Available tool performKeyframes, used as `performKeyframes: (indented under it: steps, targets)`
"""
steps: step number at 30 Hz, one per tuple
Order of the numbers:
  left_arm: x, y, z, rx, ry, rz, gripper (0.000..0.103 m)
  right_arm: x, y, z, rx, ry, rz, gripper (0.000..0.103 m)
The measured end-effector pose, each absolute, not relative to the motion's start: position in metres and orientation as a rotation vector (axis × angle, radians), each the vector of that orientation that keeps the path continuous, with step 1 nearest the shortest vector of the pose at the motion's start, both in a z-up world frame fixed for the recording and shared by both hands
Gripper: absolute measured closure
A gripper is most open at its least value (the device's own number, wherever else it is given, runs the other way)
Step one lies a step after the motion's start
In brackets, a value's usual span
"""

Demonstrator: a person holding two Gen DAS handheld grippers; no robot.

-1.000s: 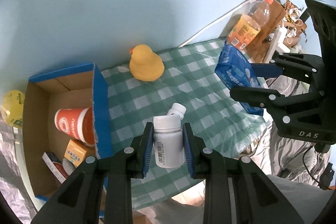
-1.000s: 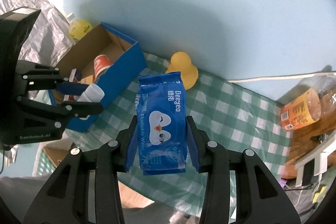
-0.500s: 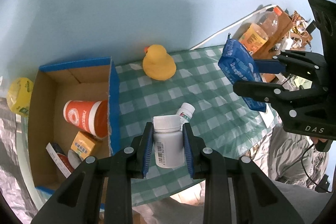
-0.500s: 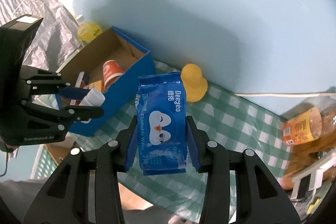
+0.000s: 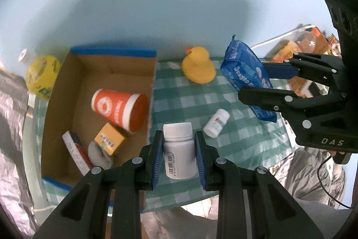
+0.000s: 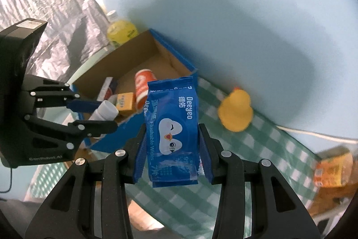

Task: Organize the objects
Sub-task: 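Carry the blue wipes pack and small white bottle over the cardboard box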

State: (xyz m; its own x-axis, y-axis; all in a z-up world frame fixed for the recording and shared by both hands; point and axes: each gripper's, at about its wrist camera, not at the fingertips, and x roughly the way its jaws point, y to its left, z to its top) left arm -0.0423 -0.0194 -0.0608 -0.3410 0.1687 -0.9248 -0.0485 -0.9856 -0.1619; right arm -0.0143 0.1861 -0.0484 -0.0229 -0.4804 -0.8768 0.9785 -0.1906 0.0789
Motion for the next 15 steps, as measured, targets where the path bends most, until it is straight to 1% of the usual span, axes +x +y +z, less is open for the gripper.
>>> performKeyframes:
  steps: [15]
  targets:
    - [-0.025,-0.084,-0.076,-1.801,-0.357,2.568,0.075,0.015,0.11,-0.061,0.928,0.786,-1.367,0.062]
